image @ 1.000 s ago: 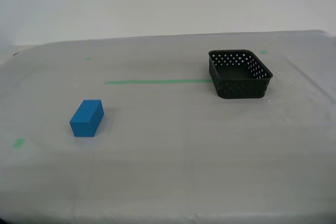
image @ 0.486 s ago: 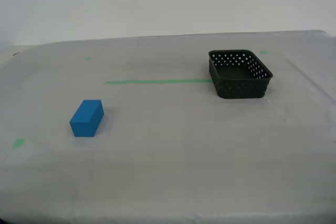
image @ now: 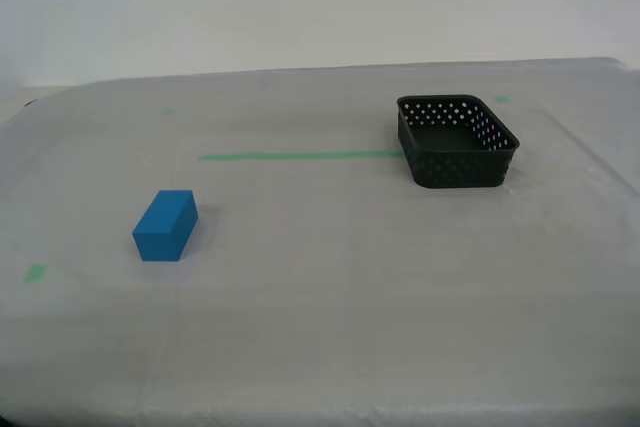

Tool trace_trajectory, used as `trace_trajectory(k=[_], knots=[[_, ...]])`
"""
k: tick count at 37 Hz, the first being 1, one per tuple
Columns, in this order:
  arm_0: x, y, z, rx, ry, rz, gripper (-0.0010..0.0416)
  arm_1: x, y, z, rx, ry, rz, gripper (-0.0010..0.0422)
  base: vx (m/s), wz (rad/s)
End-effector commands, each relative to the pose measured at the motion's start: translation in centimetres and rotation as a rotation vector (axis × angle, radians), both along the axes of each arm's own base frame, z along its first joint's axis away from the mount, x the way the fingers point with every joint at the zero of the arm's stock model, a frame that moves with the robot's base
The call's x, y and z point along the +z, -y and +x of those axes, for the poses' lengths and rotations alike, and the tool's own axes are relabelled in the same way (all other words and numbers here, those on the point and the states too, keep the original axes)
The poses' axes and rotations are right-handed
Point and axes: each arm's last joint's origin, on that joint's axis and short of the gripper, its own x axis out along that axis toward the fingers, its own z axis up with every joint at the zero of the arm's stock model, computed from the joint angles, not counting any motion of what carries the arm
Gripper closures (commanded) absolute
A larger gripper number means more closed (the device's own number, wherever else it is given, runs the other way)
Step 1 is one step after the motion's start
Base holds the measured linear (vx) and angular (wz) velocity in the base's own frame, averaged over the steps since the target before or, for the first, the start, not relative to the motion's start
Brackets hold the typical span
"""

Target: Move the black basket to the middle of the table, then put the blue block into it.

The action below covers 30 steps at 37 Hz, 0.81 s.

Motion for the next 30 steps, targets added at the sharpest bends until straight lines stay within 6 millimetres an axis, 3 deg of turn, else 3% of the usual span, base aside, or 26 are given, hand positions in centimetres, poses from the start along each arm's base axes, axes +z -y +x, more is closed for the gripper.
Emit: trace_trajectory(k=[1,13,30], knots=[[0.3,-0.5,0.8,0.01,-0.013,-0.014,0.0006,0.1,0.0,0.0,0.001,0.006,0.002,0.0412,0.0,0.0],[-0.6,-2.4,3.7,0.022,-0.069,-0.034,0.0006,0.1,0.0,0.0,0.0,0.006,0.002,0.0412,0.0,0.0],[-4.5,-5.0,7.5,0.072,-0.161,-0.045,0.0006,0.1,0.0,0.0,0.0,0.006,0.002,0.0412,0.0,0.0]])
